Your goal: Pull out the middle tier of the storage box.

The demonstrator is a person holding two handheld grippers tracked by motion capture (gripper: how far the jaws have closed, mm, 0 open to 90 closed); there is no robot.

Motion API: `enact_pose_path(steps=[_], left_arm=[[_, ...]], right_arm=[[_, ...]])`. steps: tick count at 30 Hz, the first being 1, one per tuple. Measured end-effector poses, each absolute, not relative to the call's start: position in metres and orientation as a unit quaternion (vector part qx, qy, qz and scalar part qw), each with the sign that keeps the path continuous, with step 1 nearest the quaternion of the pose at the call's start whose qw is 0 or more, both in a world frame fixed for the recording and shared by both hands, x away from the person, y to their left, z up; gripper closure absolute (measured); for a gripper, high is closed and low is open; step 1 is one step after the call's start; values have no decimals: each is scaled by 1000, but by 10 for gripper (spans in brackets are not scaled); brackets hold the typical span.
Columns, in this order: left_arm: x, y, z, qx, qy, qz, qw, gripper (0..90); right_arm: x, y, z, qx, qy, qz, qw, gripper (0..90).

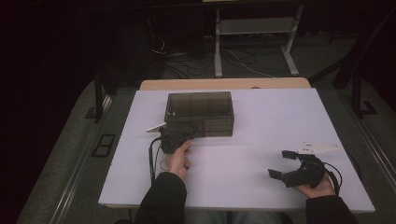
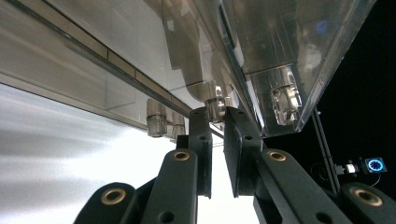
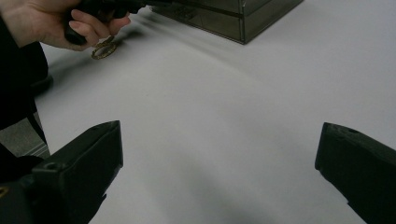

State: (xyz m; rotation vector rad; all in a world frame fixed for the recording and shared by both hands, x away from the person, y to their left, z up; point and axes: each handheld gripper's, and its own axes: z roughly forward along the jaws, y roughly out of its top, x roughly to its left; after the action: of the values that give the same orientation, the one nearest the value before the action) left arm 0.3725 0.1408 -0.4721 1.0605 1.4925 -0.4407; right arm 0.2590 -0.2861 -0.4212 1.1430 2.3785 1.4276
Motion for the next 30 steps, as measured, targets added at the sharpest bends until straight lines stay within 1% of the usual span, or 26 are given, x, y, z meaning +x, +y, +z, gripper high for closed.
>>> enact_pose_path(steps=[7, 13, 18, 30], left_arm=[[372, 141, -472, 454, 642, -188, 588, 817], [374, 142, -472, 449, 647, -201, 583, 822], [372, 140, -471, 450, 650, -190, 582, 824], [354, 141, -470, 458, 647, -189, 579, 822]], right_arm=[[259, -286, -421, 380, 791, 474, 71, 3], [259, -285, -421, 379, 792, 473, 71, 3], [259, -285, -421, 378, 792, 474, 70, 3], [259, -285, -421, 379, 792, 473, 70, 3]])
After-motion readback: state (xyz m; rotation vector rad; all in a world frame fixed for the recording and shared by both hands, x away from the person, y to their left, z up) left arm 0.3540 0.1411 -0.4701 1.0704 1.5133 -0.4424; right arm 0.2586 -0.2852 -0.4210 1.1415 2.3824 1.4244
